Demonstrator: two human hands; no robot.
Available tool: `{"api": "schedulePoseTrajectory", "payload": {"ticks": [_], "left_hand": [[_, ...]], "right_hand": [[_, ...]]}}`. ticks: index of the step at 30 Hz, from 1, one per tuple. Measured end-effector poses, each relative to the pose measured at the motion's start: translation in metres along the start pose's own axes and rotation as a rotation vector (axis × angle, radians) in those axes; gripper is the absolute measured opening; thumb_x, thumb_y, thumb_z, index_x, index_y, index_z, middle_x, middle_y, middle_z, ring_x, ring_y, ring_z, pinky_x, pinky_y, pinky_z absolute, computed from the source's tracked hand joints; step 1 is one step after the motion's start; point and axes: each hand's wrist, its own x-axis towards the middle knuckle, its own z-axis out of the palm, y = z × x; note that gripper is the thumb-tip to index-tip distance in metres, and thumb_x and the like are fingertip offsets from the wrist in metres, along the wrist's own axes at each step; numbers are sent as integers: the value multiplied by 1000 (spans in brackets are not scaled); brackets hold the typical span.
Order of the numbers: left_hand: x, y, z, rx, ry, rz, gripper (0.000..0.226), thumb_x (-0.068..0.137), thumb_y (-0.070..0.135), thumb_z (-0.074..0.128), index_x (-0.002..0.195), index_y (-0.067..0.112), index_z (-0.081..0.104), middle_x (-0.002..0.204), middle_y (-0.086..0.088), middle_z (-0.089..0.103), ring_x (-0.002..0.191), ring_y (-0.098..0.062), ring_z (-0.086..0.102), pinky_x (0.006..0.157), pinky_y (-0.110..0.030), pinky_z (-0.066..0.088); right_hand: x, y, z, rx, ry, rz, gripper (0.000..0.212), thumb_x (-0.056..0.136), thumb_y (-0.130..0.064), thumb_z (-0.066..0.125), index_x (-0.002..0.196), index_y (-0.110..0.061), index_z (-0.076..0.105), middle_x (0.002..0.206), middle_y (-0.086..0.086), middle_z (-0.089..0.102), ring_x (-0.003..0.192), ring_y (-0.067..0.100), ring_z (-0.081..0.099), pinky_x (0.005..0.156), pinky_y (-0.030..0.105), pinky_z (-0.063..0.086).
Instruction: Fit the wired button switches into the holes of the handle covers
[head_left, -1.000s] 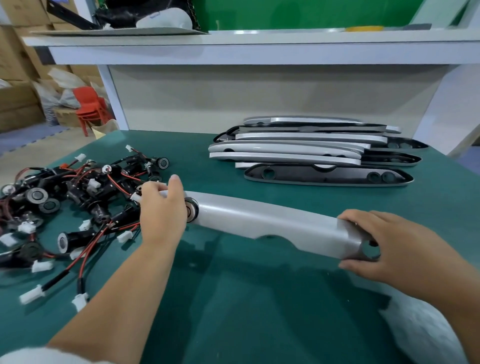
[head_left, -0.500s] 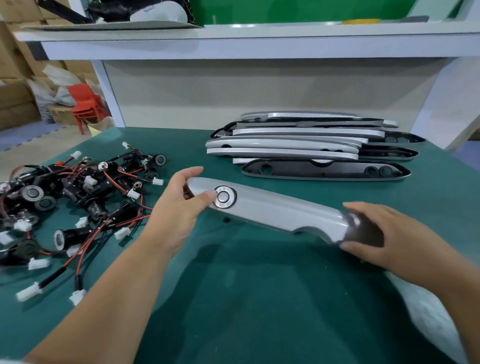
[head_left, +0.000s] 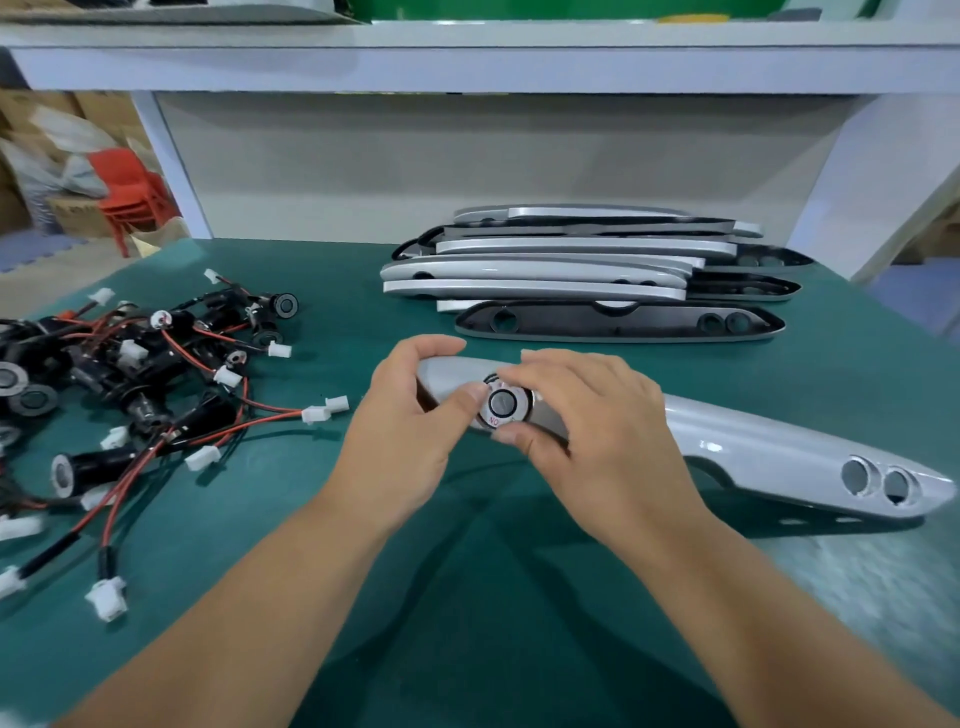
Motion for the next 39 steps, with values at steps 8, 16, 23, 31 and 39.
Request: {"api": "schedulePoseTrajectory", "payload": {"ticks": [8,16,23,31,39], "left_hand": [[-2,-2,3,20,22,-18,21,86,27,65,96,41,52,111,-9,60,94,-20,58,86,-34,48],[-4,-2,4,85,24,-27,19,86,33,65,92,45,51,105,-1,60,84,-10,56,72,-21,40],[-7,-3,8,125,0,-39,16,86,33,65,91,41,52,106,-4,61,78,-8,56,66,-13,40],[-7,-1,8,250,-14,-35,16,86,35,65,87,42,49,108,0,59,70,5,54,59,-3,36],[-6,-4,11,292,-7,-22,16,86,37,64,87,39,48,103,0,57,61,8,51,55,-12,34]], "right_hand": [[0,0,3,-60,84,-21,45,73,-61,59,96,-22,63,104,-9,61,95,17,56,83,31,32],[3,9,-18,-109,-112,98,60,76,-73,48,114,-28,58,102,-13,60,99,16,49,81,28,26],[4,17,-24,-232,-277,249,62,66,-80,27,111,-44,49,87,-21,46,92,7,37,82,30,20],[0,16,-17,-255,-245,245,56,66,-81,28,100,-40,48,85,-17,46,89,10,37,76,30,13],[-3,13,-11,-325,-211,234,55,72,-78,27,101,-37,48,88,-15,46,90,12,37,79,32,16]]}}
